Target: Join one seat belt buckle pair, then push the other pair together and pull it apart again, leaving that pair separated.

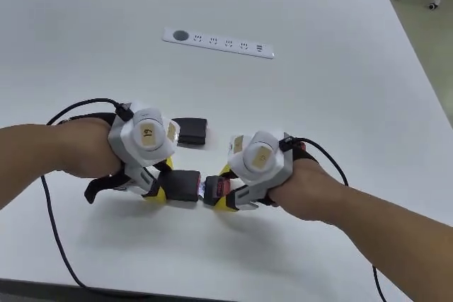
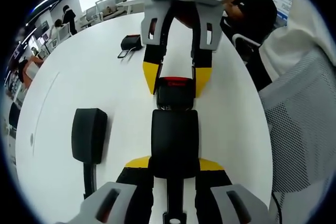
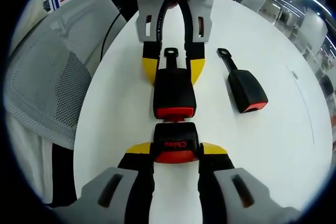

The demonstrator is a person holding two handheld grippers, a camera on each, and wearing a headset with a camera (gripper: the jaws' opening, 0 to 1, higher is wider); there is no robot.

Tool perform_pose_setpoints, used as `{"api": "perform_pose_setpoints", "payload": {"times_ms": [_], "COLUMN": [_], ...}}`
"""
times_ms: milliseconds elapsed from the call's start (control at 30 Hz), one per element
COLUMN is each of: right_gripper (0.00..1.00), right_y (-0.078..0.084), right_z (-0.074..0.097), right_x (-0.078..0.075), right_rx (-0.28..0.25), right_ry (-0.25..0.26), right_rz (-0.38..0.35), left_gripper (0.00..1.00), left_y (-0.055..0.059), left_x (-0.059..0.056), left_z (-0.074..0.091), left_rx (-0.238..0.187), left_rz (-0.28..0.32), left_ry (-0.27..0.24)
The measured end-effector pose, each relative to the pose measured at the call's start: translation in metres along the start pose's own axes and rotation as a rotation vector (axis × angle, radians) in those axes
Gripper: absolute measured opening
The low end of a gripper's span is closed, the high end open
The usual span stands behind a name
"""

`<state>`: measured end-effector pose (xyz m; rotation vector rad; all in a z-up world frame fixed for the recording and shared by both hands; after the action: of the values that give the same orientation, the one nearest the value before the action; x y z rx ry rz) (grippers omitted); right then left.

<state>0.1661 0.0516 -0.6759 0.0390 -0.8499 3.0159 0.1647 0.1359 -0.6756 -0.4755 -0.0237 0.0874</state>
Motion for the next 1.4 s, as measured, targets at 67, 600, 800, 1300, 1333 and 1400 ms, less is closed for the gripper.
{"api": "perform_pose_setpoints", "payload": {"times_ms": [67,600,800,1300,1333,1400], "right_gripper": [0.29,0.31,0.32,0.33,0.33,0.32], "right_y": [-0.001,-0.003,-0.003,-0.002,-0.002,-0.005], "right_z": [0.000,0.003,0.002,0.006,0.008,0.014], "right_x": [0.002,0.004,0.003,0.005,0.006,0.007], "right_rx": [0.001,0.017,0.030,0.004,0.001,-0.014], "right_ry": [0.003,0.005,-0.002,-0.001,-0.004,-0.001], "right_rz": [-0.001,-0.034,-0.007,0.000,-0.006,-0.002], "left_gripper": [0.30,0.30,0.32,0.33,0.33,0.34], "left_y": [0.003,0.002,0.002,0.000,-0.001,-0.008], "left_x": [0.002,0.001,0.001,0.003,0.004,0.005], "left_z": [-0.001,-0.001,0.000,0.007,0.010,0.019], "left_rx": [-0.008,-0.028,-0.017,0.002,-0.004,-0.031], "left_rz": [-0.002,0.016,0.028,0.038,0.038,0.055], "left_ry": [0.000,-0.014,-0.016,-0.031,-0.034,-0.042]}}
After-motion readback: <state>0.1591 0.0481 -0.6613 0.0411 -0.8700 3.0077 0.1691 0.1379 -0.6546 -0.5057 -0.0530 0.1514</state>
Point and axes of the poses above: the centre of the closed fingertips' face, and the gripper's own axes: z roughly backward along the fingers, x roughly to its left, y roughly out of its underside, the point moved 2 cm from there along z, roughly backward along the fingers, and after that the axes turned 3 degrees about -y, right-handed, at the moved point
